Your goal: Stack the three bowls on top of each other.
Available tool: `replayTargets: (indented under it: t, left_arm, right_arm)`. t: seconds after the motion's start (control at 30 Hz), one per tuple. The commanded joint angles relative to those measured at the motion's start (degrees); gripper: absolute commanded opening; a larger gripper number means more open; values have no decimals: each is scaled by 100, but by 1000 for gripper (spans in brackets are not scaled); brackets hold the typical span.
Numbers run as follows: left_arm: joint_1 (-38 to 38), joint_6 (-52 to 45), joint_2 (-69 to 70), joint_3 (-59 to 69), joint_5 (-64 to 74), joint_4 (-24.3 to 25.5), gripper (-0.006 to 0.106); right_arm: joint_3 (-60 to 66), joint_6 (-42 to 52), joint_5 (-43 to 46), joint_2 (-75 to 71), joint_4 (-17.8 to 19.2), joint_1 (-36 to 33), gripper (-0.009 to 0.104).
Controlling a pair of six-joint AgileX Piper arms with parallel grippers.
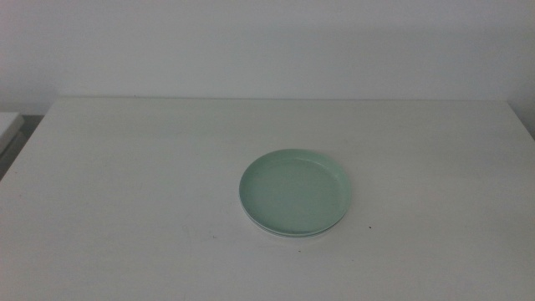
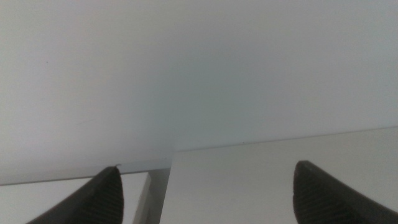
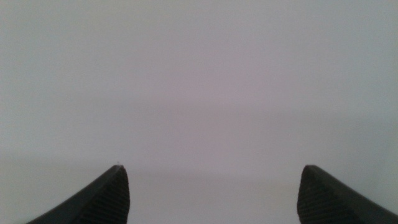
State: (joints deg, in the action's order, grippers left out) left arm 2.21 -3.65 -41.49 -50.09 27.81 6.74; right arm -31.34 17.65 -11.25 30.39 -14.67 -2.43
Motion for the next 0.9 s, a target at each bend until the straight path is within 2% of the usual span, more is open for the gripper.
replayTargets:
  t: [0.0, 0.13, 0.5, 0.67, 0.87]
  left_arm:
    - [5, 5, 19, 22, -118, -13, 94]
    - [5, 5, 19, 22, -118, -13, 94]
    - [5, 5, 19, 22, -146, -13, 94]
    - [5, 5, 19, 22, -158, -13, 94]
    - [5, 5, 200, 139, -192, 116, 94]
  right_arm:
    - [518, -210, 1181, -321, 89, 130, 93]
    - [895, -221, 1172, -494, 133, 232, 93]
    - [895, -271, 964, -494, 190, 247, 93]
    - [895, -271, 935, -494, 723, 247, 93]
    - [895, -271, 910, -626, 771, 247, 93]
